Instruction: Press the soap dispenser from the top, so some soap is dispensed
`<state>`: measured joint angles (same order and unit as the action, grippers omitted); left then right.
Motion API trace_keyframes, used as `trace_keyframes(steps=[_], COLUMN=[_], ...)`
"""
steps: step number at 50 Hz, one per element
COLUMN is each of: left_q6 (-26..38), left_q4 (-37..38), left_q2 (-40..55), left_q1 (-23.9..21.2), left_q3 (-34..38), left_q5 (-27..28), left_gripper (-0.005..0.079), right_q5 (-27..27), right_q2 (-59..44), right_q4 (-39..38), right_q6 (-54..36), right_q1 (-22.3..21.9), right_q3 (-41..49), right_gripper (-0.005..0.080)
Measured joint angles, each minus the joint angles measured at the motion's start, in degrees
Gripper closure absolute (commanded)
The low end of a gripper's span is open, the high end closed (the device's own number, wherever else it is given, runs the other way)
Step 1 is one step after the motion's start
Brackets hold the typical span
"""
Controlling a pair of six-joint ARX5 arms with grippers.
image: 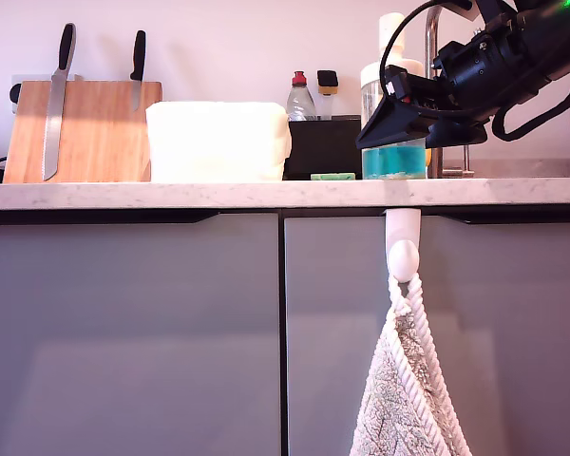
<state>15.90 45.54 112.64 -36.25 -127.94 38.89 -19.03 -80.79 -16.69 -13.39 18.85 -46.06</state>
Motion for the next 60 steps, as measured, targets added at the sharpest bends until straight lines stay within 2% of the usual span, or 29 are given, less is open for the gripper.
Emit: trace_keyframes(steps=[4, 8, 11, 16, 34, 60], left_q6=[1.2, 2.2, 2.3, 2.4, 2.5, 2.5], left_q4=[2.2, 3.1, 3.4, 3.6, 4.3, 5.8], left_q2=[0.0, 0.0, 0.0, 0.0, 0.0, 0.0], left_q1=[0.4, 0.7, 0.8, 1.1, 1.0, 1.0], left_q3=[0.0, 0.0, 0.0, 0.0, 0.0, 0.0], left_q5=[0.0, 0.0, 0.0, 0.0, 0.0, 0.0], left_gripper=[0.0588, 0.0518, 0.0483, 0.0484, 0.0484, 0.0484], right_q5=[0.0, 0.0, 0.0, 0.0, 0.0, 0.2], right_q2=[0.0, 0.0, 0.0, 0.0, 0.2, 1.9], right_q4=[0.0, 0.0, 0.0, 0.1, 0.8, 6.5], right_q6=[0.0, 0.0, 0.0, 0.0, 0.3, 1.3], right_q1=[0.0, 0.0, 0.0, 0.0, 0.0, 0.4], right_q3=[0.0, 0.0, 0.0, 0.0, -0.1, -1.5], right_gripper=[0.056, 0.0544, 0.0471, 0.0342, 0.0322, 0.027])
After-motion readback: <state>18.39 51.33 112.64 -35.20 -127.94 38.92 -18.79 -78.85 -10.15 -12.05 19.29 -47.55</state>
